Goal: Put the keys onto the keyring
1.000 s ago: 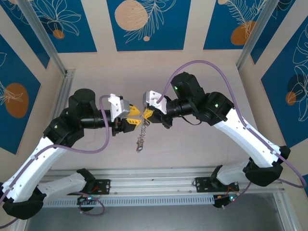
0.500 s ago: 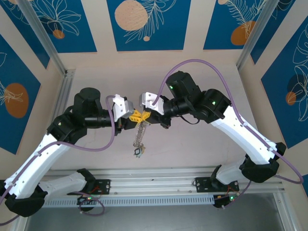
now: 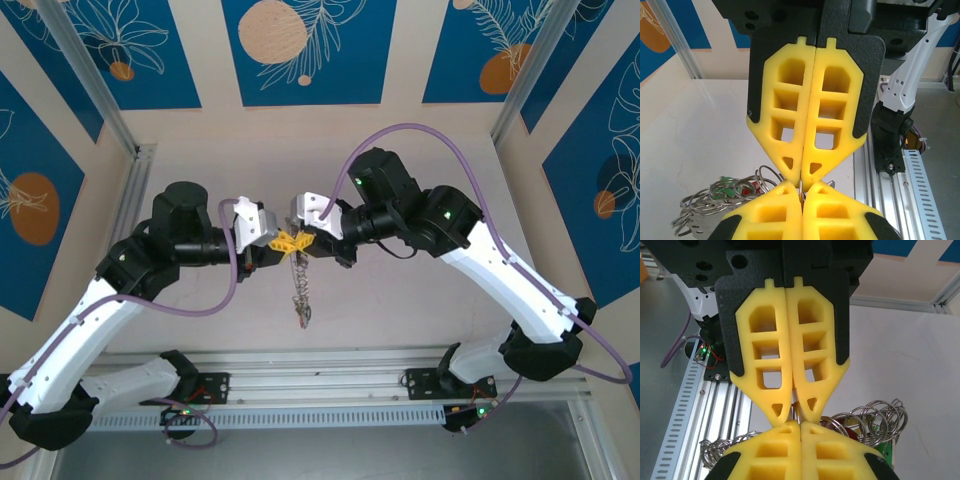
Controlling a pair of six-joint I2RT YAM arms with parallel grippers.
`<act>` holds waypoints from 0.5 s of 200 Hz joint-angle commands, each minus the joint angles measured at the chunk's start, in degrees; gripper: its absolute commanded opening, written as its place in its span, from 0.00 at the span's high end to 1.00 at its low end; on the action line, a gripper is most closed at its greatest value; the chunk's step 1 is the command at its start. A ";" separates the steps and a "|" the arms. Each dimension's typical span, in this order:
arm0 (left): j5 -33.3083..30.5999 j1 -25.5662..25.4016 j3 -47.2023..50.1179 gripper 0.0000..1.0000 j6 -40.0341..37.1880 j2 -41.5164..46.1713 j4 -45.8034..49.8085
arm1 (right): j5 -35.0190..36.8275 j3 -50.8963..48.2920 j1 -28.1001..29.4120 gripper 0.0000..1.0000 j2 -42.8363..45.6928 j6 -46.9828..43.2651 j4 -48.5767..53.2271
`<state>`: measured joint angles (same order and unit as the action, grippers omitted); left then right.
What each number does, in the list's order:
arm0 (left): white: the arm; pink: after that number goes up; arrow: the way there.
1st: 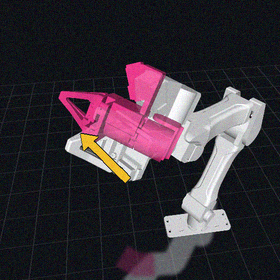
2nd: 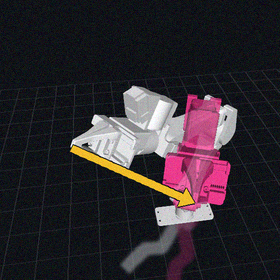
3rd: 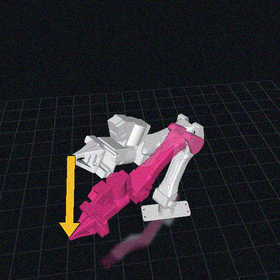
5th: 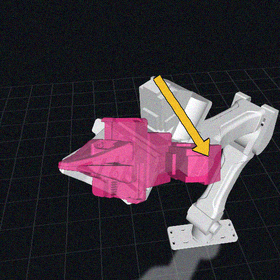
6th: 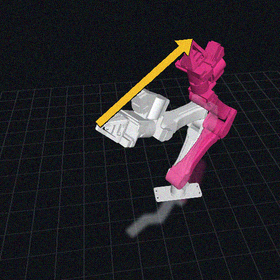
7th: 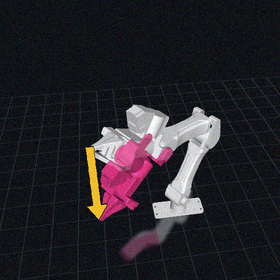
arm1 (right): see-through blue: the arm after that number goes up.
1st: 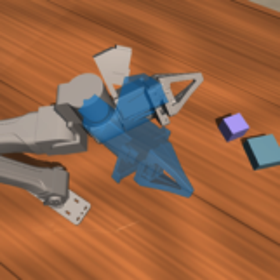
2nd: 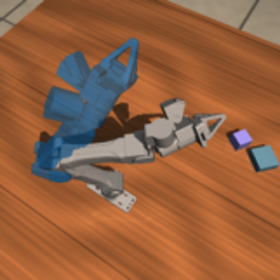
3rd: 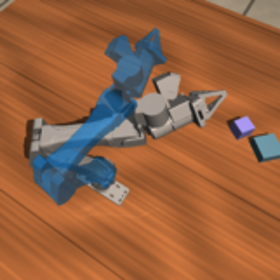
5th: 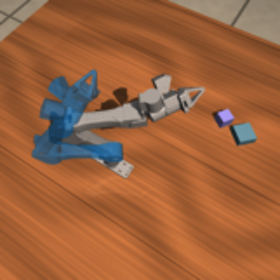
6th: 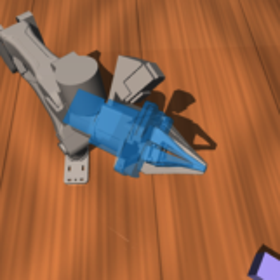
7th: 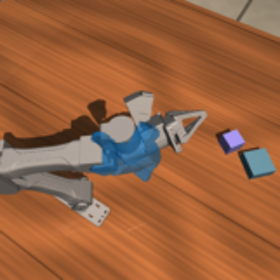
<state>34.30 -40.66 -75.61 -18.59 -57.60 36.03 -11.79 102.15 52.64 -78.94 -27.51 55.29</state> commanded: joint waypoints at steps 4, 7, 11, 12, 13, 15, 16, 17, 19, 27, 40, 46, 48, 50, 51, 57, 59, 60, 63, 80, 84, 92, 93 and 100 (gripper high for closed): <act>-1.57 -0.59 -1.38 1.00 -0.41 -0.47 0.06 | -5.23 -0.45 0.38 1.00 3.39 -0.51 -3.98; -1.78 -0.57 -1.38 1.00 -0.41 -0.43 0.01 | -5.30 -0.50 0.35 1.00 3.48 -0.52 -4.02; -2.04 -0.62 -1.36 1.00 -0.51 -0.45 0.02 | -5.43 -0.52 0.34 1.00 3.57 -0.53 -4.00; -2.13 -0.59 -1.37 1.00 -0.49 -0.47 0.01 | -5.48 -0.53 0.35 1.00 3.55 -0.53 -4.02; -2.14 -0.62 -1.37 1.00 -0.49 -0.48 0.01 | -5.50 -0.54 0.31 1.00 3.58 -0.49 -4.04; -2.25 -0.61 -1.38 1.00 -0.48 -0.42 -0.02 | -5.54 -0.55 0.39 1.00 3.56 -0.48 -4.02; -2.28 -0.63 -1.38 1.00 -0.48 -0.41 -0.05 | -5.53 -0.55 0.42 1.00 3.59 -0.41 -4.03; -2.34 -0.64 -1.38 1.00 -0.53 -0.41 -0.07 | -5.53 -0.55 0.39 1.00 3.60 -0.43 -4.00; -2.32 -0.60 -1.38 1.00 -0.49 -0.45 -0.08 | -5.57 -0.55 0.36 1.00 3.61 -0.44 -4.01; -2.29 -0.66 -1.46 1.00 -0.65 -0.55 -0.04 | -5.64 -0.55 0.31 1.00 3.56 -0.36 -4.03; -1.75 -0.74 -1.50 1.00 -0.68 -0.62 0.04 | -5.70 -0.70 0.32 1.00 3.55 -0.36 -4.26; -1.48 -0.86 -1.47 1.00 -0.72 -0.60 0.00 | -5.70 -0.86 0.35 1.00 3.57 -0.41 -4.29; -1.44 -0.83 -1.47 1.00 -0.74 -0.58 0.00 | -5.63 -0.87 0.35 1.00 3.60 -0.41 -4.37; -1.33 -0.89 -1.36 1.00 -0.68 -0.58 -0.06 | -5.62 -0.89 0.36 1.00 3.63 -0.43 -4.44; -1.29 -0.90 -1.37 1.00 -0.67 -0.54 -0.16 | -5.61 -0.98 0.36 1.00 3.67 -0.35 -4.46; -1.03 -0.95 -1.18 1.00 -0.64 -0.38 -0.31 | -5.54 -1.20 0.33 1.00 3.73 -0.28 -4.63; -1.00 -0.92 -1.13 1.00 -0.72 -0.33 -0.38 | -5.57 -1.26 0.35 1.00 3.71 -0.29 -4.70; -0.95 -0.96 -1.08 1.00 -0.73 -0.32 -0.45 | -5.55 -1.30 0.31 1.00 3.70 -0.32 -4.68; -0.85 -0.94 -0.96 1.00 -0.60 -0.20 -0.66 | -5.57 -1.35 0.35 1.00 3.79 -0.27 -4.76; -0.47 -0.93 -0.22 1.00 -0.20 0.81 -1.92 | -5.25 -2.30 0.23 0.92 4.13 0.01 -5.26; -0.40 -0.96 -0.01 1.00 -0.21 1.11 -2.21 | -5.22 -2.47 0.25 0.90 4.35 0.06 -5.33; -0.30 -0.98 0.31 1.00 -0.07 1.60 -2.75 | -5.24 -3.25 0.14 0.85 4.72 0.17 -5.51; -0.34 -0.99 0.34 1.00 -0.06 1.70 -2.73 | -5.25 -3.39 0.11 0.85 4.78 0.26 -5.57; -0.27 -0.97 0.46 1.00 -0.05 2.03 -2.98 | -5.46 -4.22 -0.09 0.82 5.33 0.52 -5.90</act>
<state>34.41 -41.19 -75.75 -18.57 -57.32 35.53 -13.06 99.57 52.53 -77.10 -27.57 52.77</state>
